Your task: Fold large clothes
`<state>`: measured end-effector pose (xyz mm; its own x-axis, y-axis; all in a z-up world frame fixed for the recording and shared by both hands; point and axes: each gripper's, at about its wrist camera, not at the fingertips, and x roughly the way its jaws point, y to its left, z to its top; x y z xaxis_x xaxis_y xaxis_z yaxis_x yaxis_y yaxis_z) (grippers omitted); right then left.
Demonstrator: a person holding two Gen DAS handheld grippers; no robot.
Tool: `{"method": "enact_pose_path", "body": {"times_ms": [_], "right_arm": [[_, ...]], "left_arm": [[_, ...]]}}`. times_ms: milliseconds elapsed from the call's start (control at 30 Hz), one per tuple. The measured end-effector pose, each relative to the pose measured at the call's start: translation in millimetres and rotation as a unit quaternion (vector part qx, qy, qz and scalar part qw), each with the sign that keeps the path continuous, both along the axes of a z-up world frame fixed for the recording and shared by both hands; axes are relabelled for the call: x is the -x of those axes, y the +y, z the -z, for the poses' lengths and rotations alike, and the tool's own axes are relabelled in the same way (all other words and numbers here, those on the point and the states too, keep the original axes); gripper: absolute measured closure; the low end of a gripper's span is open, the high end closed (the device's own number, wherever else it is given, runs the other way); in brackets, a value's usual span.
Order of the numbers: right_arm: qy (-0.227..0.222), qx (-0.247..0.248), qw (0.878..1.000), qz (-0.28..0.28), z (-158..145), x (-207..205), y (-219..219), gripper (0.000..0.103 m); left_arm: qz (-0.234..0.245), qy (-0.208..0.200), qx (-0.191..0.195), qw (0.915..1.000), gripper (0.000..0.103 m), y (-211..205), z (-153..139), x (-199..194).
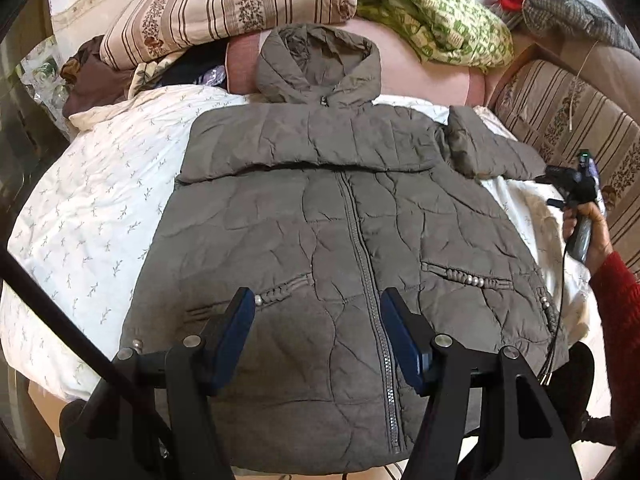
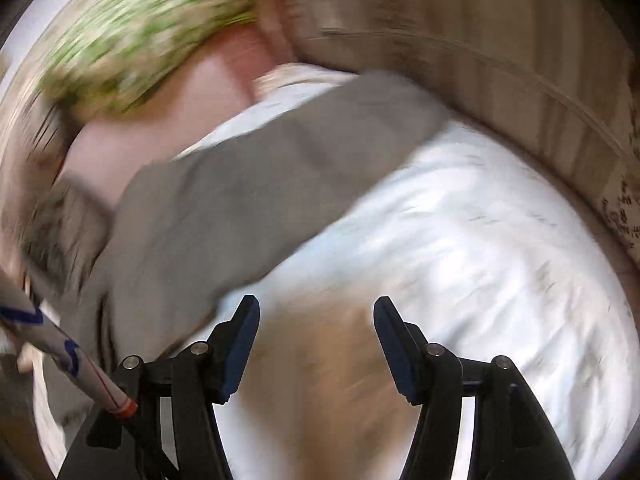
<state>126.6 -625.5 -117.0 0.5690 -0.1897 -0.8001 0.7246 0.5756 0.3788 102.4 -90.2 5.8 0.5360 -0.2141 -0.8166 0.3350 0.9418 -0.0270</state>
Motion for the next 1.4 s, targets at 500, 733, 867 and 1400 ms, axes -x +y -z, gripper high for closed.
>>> {"method": "enact_pose_path", "body": {"times_ms": [500, 733, 867, 1400], "right_arm": [[0.019, -0.016, 0.996, 0.081, 1.1, -52.4, -105.7, 0.088], [0.070, 0.148, 0.975, 0.148, -77.9, -10.5, -103.1, 0.103], [0.043, 0.131, 0.983, 0.122, -105.7, 3.7, -102.0, 0.103], [-0.116, -0.100, 0.983, 0.105, -13.9, 33.3, -110.9, 0.058]], "left_arm": [[-0.022, 0.043, -0.028, 0.9984, 0.039, -22.3, 27.5, -24.1], [-0.023, 0.049, -0.001, 0.9985, 0.039, -4.7, 28.7, -21.7], [-0.028, 0.049, 0.022, 0.9982, 0.039, 9.8, 25.5, -15.9], [-0.048, 0.055, -0.002, 0.9973, 0.039, 14.7, 36.1, -21.0]]}}
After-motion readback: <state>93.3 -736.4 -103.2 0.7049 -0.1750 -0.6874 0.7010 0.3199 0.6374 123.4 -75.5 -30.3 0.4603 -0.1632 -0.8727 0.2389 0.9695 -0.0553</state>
